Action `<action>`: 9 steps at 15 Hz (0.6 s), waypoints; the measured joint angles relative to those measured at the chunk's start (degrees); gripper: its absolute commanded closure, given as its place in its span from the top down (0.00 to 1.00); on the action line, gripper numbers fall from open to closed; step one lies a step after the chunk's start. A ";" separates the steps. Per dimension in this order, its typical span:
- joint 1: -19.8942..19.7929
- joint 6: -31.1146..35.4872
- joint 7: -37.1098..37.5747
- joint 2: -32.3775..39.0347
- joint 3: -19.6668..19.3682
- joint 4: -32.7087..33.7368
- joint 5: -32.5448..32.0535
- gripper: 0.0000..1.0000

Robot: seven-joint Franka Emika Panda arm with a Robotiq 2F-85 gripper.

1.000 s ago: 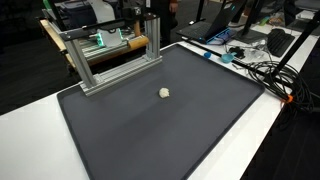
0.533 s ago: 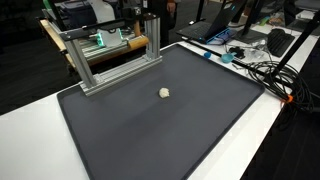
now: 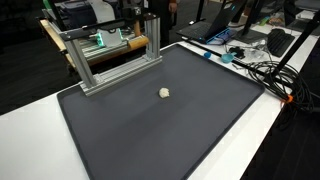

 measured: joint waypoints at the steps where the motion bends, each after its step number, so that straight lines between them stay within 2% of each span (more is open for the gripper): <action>1: -0.05 0.42 0.61 0.23 0.32 -0.08 0.00 1.00; 5: -1.15 1.10 1.72 1.23 0.95 -0.31 -0.31 1.00; 9: -2.28 1.04 0.28 1.66 -0.47 -0.63 -0.28 1.00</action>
